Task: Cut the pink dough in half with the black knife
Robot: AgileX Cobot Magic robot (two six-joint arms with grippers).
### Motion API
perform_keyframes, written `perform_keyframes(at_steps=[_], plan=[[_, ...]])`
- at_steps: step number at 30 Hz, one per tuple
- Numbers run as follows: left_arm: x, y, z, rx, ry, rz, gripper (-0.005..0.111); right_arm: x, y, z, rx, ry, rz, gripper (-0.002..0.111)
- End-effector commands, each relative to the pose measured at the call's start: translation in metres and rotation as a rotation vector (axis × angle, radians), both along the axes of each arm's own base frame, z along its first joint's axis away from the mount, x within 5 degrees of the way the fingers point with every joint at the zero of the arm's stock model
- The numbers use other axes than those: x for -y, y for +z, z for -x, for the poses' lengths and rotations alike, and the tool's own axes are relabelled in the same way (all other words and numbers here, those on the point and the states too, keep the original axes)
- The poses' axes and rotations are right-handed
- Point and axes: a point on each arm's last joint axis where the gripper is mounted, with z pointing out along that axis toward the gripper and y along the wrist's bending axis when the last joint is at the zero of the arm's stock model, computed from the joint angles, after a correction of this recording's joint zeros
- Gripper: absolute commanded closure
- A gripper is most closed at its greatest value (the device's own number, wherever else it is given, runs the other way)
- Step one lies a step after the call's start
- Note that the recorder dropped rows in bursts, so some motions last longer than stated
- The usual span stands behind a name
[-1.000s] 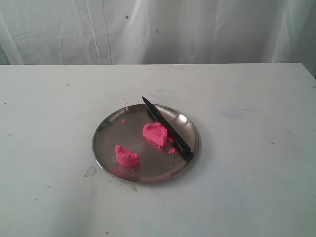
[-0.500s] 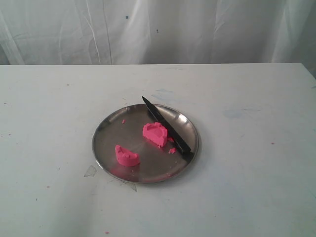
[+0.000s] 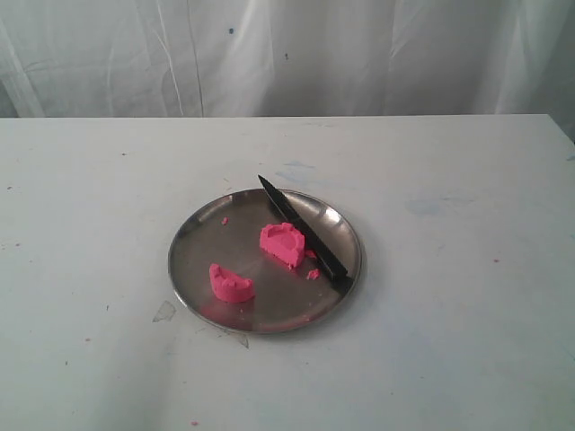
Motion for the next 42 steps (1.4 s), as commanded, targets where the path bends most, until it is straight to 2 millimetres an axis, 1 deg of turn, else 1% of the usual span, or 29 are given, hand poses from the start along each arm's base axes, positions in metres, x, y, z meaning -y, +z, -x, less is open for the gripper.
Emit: perform_keyframes(at_steps=[1, 4, 6, 8, 10, 11, 12, 14, 20, 31, 39, 40, 41, 42], plan=[[0.001, -0.001, 0.001, 0.005, -0.007, 0.016, 0.107, 0.0, -0.042, -0.011, -0.125, -0.049, 0.063, 0.108], [0.0, 0.0, 0.002, 0.01, 0.0, 0.016, 0.107, 0.0, -0.068, -0.019, -0.21, -0.054, 0.065, 0.108], [0.001, 0.0, 0.002, 0.009, -0.004, 0.015, 0.107, 0.0, -0.081, -0.022, -0.248, -0.056, 0.08, 0.108], [0.001, 0.0, 0.002, 0.009, -0.006, 0.015, 0.107, 0.0, -0.093, -0.024, -0.284, -0.049, 0.063, 0.108], [0.001, 0.0, 0.002, 0.009, -0.006, 0.015, 0.107, -0.001, -0.108, -0.027, -0.331, -0.041, 0.045, 0.108], [0.001, 0.0, 0.002, 0.009, -0.006, 0.015, 0.107, -0.001, -0.113, -0.027, -0.345, -0.04, 0.043, 0.108], [0.001, 0.0, 0.002, 0.009, -0.006, 0.015, 0.107, -0.001, -0.113, -0.027, -0.343, -0.04, 0.043, 0.108], [0.001, 0.0, 0.002, 0.009, -0.006, 0.015, 0.107, -0.001, -0.123, -0.027, -0.449, -0.035, 0.057, 0.108], [0.001, 0.0, 0.002, 0.009, -0.006, 0.013, 0.107, -0.001, -0.129, -0.025, -0.509, -0.043, 0.152, 0.108], [0.001, 0.0, 0.002, 0.009, -0.006, 0.013, 0.107, -0.001, -0.129, -0.025, -0.51, -0.039, 0.136, 0.108], [0.005, -0.001, 0.001, 0.003, -0.058, 0.006, 0.107, -0.001, -0.129, -0.025, -0.51, -0.039, 0.136, 0.108], [0.002, -0.011, 0.001, -0.03, -0.022, -0.127, 0.107, -0.001, -0.129, -0.025, -0.51, -0.039, 0.136, 0.108], [0.001, -0.017, 0.001, -0.056, -0.006, -0.199, 0.107, -0.001, -0.129, -0.025, -0.51, -0.039, 0.136, 0.108], [-0.003, -0.035, 0.0, -0.127, 0.024, -0.126, 0.107, -0.001, -0.129, -0.025, -0.51, -0.039, 0.136, 0.108]])
